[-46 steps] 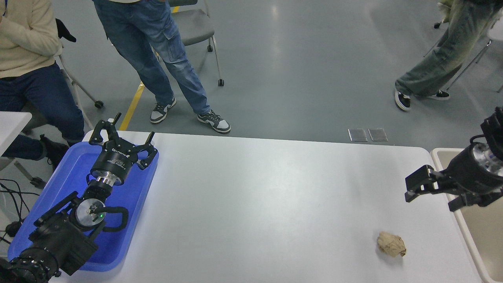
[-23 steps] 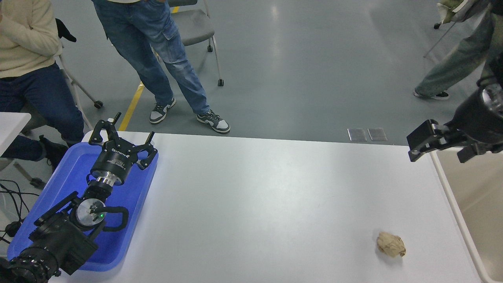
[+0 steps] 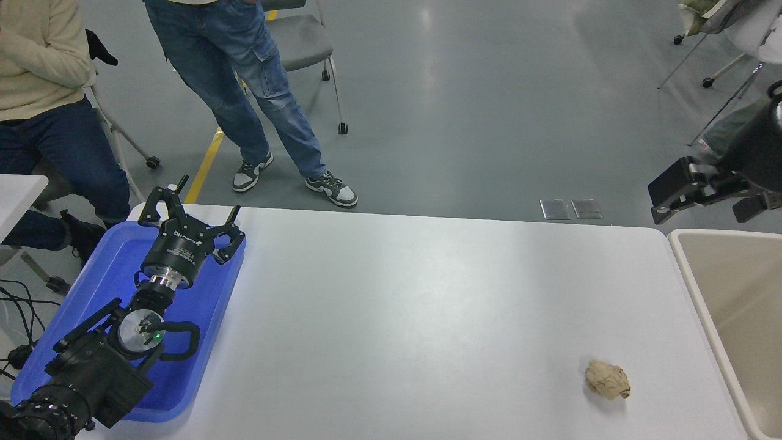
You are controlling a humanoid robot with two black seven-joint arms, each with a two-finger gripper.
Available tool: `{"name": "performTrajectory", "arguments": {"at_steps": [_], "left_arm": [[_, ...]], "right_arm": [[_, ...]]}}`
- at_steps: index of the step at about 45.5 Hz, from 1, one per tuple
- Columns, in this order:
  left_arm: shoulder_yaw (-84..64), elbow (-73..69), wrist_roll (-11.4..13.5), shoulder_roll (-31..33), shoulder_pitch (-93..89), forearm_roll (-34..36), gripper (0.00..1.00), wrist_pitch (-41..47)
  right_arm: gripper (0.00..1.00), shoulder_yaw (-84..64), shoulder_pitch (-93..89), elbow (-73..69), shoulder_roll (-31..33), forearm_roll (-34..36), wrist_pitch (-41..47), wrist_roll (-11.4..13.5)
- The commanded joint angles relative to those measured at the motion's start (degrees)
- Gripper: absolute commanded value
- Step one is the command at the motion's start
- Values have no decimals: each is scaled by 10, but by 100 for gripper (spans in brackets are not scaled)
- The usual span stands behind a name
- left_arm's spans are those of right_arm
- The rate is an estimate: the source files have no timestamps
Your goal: Pick up foil plate and place in dustbin
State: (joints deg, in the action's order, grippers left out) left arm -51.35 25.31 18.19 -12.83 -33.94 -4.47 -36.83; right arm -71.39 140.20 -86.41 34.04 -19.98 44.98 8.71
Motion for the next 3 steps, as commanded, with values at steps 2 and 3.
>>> {"name": "performTrajectory", "arguments": {"at_steps": [2, 3], "left_arm": [[0, 0, 0, 0, 0, 1, 100, 0], [-1, 0, 0, 0, 0, 1, 100, 0]], "right_arm": [[100, -4, 5, 0, -1, 0, 0, 0], [100, -5, 5, 0, -1, 0, 0, 1]]}}
